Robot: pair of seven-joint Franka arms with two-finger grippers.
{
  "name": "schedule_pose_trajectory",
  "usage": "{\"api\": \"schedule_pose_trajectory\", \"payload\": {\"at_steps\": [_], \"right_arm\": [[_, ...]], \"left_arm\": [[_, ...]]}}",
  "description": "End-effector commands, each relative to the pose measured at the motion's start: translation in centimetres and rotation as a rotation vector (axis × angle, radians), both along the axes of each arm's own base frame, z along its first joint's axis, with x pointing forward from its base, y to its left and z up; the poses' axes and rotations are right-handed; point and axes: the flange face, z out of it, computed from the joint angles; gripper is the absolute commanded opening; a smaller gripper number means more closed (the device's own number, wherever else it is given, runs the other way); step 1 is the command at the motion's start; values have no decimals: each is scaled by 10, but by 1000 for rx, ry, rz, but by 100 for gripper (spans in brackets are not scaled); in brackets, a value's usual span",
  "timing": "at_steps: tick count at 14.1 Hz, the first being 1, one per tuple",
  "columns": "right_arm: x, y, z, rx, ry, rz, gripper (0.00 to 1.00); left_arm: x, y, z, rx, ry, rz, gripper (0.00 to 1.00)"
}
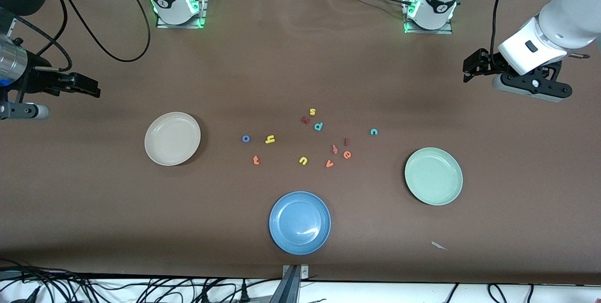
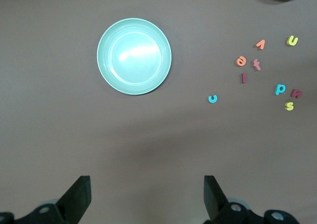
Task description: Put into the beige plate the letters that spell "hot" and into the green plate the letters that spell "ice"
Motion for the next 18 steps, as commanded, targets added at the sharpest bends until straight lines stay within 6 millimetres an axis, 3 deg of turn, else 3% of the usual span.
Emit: {"api": "schedule_pose_trajectory", "payload": {"at_steps": [1,18], "right_arm": [[2,0,3,1,-5,15,100],[8,1,4,2,-45,5,100]], "left_arm": [[0,2,7,20,-10,5,100],[-1,1,8,18,-12,6,100]]}}
